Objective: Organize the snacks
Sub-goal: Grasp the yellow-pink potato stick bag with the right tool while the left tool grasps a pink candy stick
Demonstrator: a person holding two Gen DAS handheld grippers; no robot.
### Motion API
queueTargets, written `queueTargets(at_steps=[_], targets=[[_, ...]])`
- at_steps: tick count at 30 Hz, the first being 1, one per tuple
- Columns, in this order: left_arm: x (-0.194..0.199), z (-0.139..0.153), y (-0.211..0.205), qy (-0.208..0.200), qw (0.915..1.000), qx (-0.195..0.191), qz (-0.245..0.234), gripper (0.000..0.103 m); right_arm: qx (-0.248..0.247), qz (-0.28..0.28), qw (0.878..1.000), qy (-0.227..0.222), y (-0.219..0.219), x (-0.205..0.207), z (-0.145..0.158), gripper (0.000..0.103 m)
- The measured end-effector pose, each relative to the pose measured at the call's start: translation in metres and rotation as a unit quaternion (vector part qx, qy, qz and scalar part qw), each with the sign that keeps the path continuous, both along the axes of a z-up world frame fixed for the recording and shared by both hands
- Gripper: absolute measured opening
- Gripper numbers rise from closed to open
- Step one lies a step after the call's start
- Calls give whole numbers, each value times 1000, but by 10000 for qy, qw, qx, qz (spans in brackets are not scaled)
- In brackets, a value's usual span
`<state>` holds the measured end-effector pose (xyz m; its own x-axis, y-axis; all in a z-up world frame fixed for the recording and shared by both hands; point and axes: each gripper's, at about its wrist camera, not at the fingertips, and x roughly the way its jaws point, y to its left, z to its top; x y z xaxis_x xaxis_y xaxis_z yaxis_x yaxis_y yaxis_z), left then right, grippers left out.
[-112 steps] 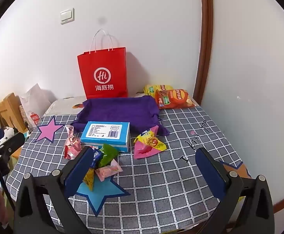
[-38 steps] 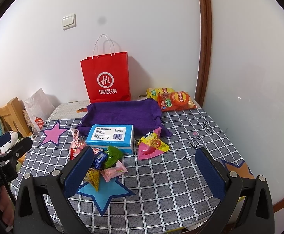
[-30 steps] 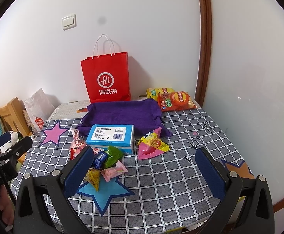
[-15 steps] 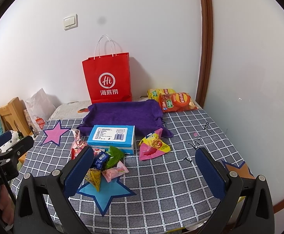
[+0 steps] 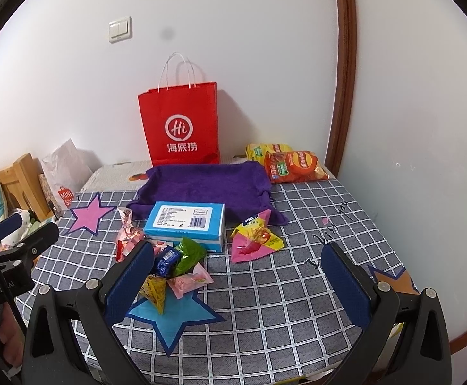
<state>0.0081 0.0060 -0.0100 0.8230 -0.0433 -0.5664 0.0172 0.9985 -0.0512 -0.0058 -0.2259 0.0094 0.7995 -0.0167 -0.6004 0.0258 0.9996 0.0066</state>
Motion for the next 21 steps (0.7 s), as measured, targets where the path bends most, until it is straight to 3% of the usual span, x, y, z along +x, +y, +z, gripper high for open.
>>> queueTargets(at_steps=[9,21], targets=[[23,-27,10,360,9993,-83,76,103,74,-65,9995,306,-4,22,-23,103],[62,-49,39,744,9965,-294,256,102,-185,-172,9979,596,-6,62,-41,103]])
